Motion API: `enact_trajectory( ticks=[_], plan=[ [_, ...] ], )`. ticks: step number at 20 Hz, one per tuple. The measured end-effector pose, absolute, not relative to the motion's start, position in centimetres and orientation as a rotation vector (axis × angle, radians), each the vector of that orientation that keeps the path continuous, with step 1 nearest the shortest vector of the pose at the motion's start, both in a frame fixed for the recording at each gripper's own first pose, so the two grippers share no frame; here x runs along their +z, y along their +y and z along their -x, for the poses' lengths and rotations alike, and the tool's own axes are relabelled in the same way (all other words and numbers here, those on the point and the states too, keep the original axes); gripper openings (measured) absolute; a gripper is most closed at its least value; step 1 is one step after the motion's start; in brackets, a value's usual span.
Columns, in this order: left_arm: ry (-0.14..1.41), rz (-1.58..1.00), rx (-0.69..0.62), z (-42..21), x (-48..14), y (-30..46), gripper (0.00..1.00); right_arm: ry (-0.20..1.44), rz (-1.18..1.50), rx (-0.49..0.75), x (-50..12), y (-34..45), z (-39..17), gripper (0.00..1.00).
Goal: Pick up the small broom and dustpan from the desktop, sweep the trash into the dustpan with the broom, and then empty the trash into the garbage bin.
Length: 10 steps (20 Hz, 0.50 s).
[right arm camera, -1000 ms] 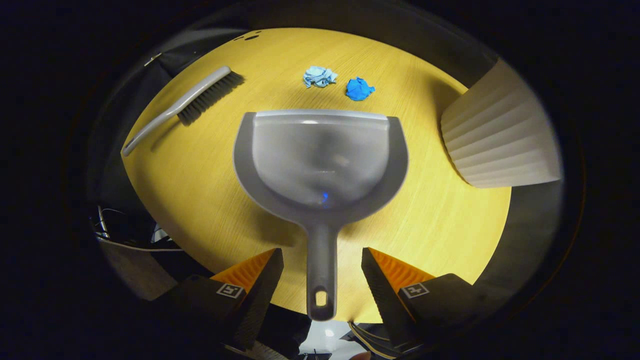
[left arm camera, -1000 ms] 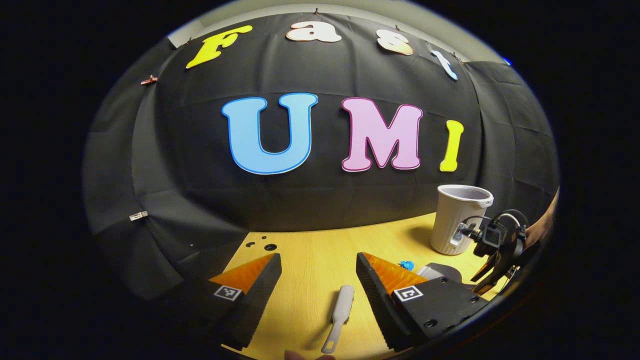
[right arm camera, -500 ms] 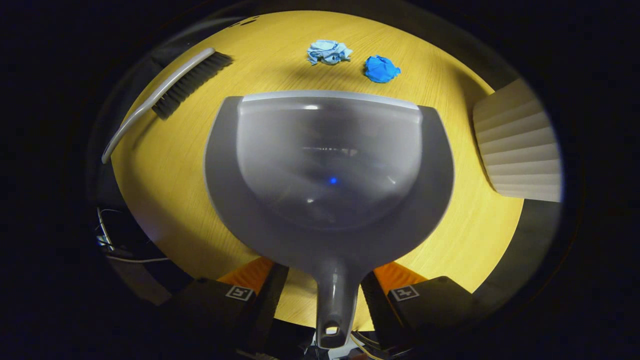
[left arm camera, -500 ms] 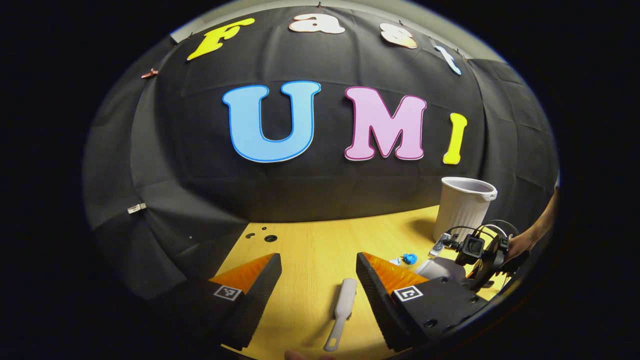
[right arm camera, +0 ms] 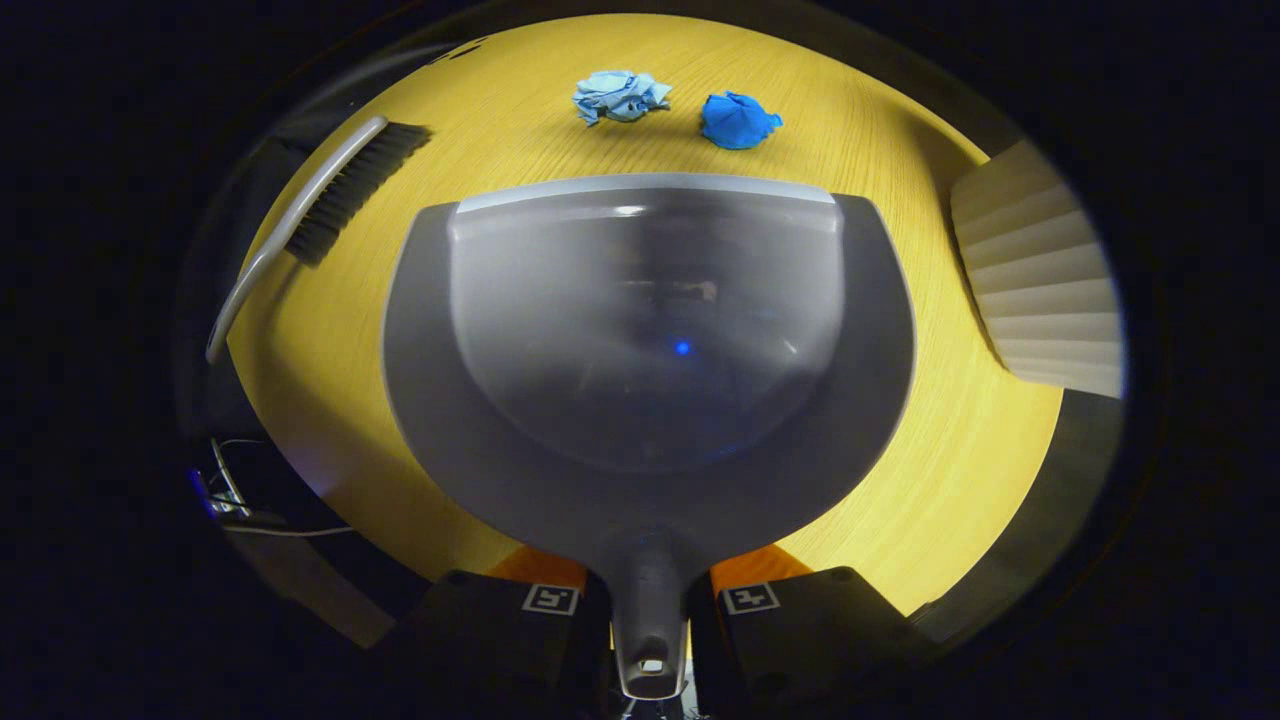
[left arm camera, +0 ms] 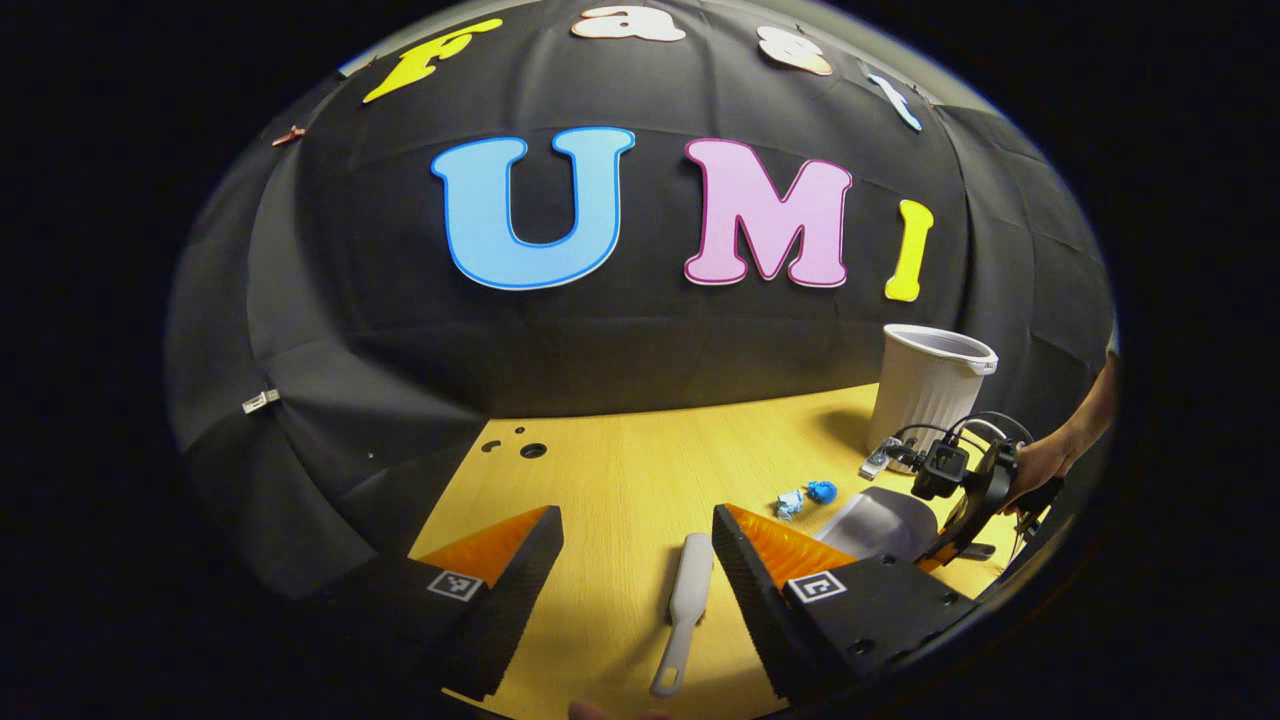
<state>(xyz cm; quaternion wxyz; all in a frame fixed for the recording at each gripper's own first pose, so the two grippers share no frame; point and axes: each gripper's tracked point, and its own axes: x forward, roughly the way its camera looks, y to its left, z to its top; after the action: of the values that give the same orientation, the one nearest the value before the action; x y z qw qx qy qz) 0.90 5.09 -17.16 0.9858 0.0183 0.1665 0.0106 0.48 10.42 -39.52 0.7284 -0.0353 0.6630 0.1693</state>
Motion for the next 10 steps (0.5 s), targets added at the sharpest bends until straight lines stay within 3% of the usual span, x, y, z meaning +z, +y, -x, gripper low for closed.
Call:
enact_trajectory(
  ticks=[4, 10],
  plan=[
    [0.434, -0.042, -0.02, -0.7, -20.2, 4.4, 0.95, 1.427, 0.108, 0.404, -38.8, 10.0, 0.3, 0.35],
    [0.791, 0.038, -0.138, 0.4, -27.9, 1.8, 0.95, 1.395, 0.118, 0.41, -38.2, 8.3, 1.1, 0.35]
  ],
)
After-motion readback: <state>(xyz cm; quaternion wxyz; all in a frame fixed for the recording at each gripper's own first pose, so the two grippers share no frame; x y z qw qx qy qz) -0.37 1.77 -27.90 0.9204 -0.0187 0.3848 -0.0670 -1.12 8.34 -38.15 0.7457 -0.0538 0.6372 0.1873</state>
